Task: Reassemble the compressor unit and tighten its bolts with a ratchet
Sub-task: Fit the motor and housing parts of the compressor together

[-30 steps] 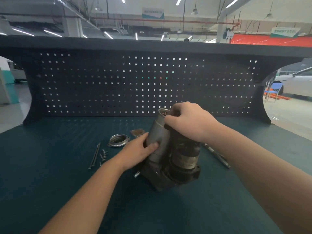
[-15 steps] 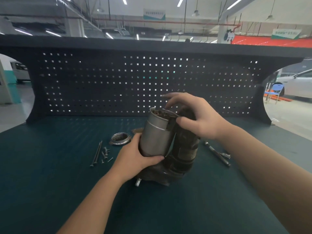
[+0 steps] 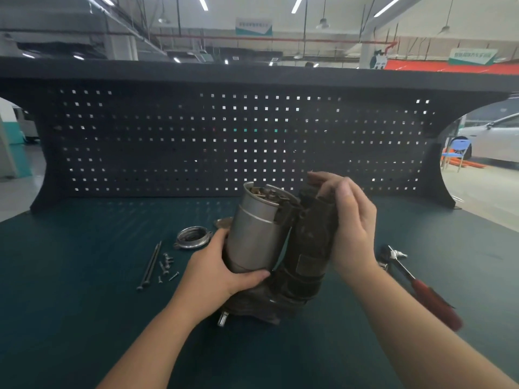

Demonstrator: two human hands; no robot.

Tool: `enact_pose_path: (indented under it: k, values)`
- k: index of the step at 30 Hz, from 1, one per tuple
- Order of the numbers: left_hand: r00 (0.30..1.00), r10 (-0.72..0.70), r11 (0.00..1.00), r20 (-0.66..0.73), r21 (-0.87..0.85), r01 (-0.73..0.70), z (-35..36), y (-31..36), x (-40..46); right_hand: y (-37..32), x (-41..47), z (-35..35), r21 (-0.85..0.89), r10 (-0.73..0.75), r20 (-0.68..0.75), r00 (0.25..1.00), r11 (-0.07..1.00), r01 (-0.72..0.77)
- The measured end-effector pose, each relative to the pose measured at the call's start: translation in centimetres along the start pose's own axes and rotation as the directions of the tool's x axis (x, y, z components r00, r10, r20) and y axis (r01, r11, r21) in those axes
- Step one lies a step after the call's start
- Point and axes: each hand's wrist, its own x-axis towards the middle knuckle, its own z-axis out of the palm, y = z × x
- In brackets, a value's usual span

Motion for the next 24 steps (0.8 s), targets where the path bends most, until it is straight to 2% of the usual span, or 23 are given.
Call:
enact_pose_path:
  k: [3, 6, 11, 13, 18, 20, 24]
  values:
    - [1.000, -0.003, 1.000, -0.003, -0.003, 0.003, 0.0, -0.1, 0.0, 0.7, -1.2, -0.5, -0.027, -0.043, 0.100, 0.994, 0.999, 0.046]
    - [1.000, -0.009, 1.000, -0.008, -0.009, 0.009, 0.1, -0.4, 0.1, 1.0, -1.9, -0.8, -0.056, 0.001, 0.168, 0.986, 0.998, 0.009]
    - [1.000, 0.001, 1.000, -0.011, -0.002, -0.001, 0.1, -0.4, 0.1, 0.5, -2.9, -0.8, 0.029, 0.092, 0.217, 0.972, 0.994, -0.101]
    - [1.000, -0.001, 1.000, -0.018, -0.004, 0.001, 0.1, -0.4, 0.1, 0.5, -2.8, -1.0, 0.015, 0.127, 0.209, 0.970, 0.991, -0.133]
    - [0.999, -0.014, 1.000, -0.046, -0.029, 0.012, 0.4, -0.6, 0.0, 0.7, -2.4, -1.7, -0.030, 0.253, 0.087, 0.963, 0.967, -0.251]
    - [0.999, -0.024, 0.999, -0.049, -0.039, 0.022, 0.4, -0.7, 0.0, 1.1, -2.1, -2.4, -0.030, 0.318, 0.160, 0.934, 0.948, -0.318]
    - [0.998, -0.039, 0.998, -0.043, -0.054, 0.036, 0.2, -0.9, 0.0, 1.8, -0.7, -3.3, 0.174, 0.448, 0.349, 0.823, 0.832, -0.527]
